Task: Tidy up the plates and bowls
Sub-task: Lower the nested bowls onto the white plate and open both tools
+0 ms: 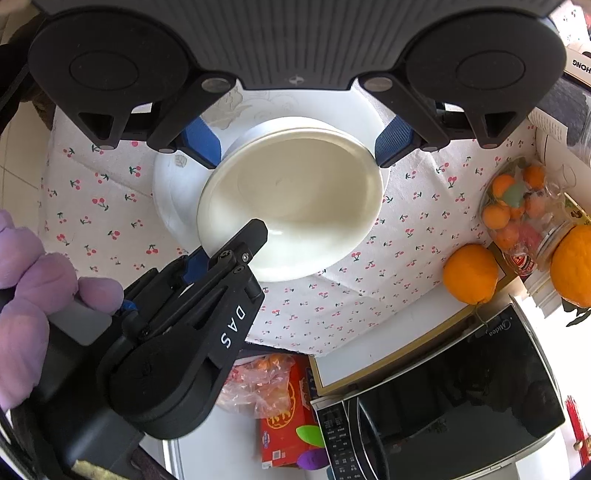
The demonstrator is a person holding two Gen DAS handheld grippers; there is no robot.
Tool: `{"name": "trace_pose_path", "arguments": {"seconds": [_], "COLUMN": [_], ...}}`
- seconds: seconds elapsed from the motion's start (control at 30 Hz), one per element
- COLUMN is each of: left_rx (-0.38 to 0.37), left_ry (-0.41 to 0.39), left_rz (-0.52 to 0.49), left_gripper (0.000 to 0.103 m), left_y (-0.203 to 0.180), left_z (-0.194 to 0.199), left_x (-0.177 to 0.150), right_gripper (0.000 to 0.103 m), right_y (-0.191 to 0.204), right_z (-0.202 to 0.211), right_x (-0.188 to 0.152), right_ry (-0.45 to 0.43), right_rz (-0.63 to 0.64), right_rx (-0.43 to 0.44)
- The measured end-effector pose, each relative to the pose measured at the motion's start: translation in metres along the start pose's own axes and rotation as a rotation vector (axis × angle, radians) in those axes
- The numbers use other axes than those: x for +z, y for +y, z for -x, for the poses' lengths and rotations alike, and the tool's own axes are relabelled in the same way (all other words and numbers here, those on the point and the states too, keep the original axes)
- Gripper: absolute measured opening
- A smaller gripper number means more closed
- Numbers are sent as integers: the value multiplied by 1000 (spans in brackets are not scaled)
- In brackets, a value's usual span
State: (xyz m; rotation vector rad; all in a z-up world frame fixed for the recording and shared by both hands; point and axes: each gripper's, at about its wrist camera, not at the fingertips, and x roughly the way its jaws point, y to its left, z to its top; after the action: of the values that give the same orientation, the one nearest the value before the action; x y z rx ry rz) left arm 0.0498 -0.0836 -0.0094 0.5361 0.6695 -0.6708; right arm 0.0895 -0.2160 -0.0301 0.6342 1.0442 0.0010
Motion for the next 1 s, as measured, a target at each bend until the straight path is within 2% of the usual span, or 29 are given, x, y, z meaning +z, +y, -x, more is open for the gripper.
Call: {"name": "trace_pose_path", "arguments": {"seconds": [0.2,0.47,0.7,0.83,1.0], "left_rx": [5,-7,0,6,25], "left_ry": [3,37,41,32,24], "left_rz": [-7,-8,41,82,119], "left_gripper": [89,96,98,100,100], "left_y": [-1,-2,1,6,7], "left_z": [0,-1,2,8,17], "left_x": [0,0,-1,-1,-4], "right_gripper": [19,23,46,51,61], "right_y": [6,2,4,9,12], "right_z": [2,3,8,16,27], "right_x": [-3,-1,-1,1,2], "right_ry": [-5,11,4,-32,-93], "right_rz": [41,17,47,97,156], "right_rx": [-25,6,22,14,-3]}}
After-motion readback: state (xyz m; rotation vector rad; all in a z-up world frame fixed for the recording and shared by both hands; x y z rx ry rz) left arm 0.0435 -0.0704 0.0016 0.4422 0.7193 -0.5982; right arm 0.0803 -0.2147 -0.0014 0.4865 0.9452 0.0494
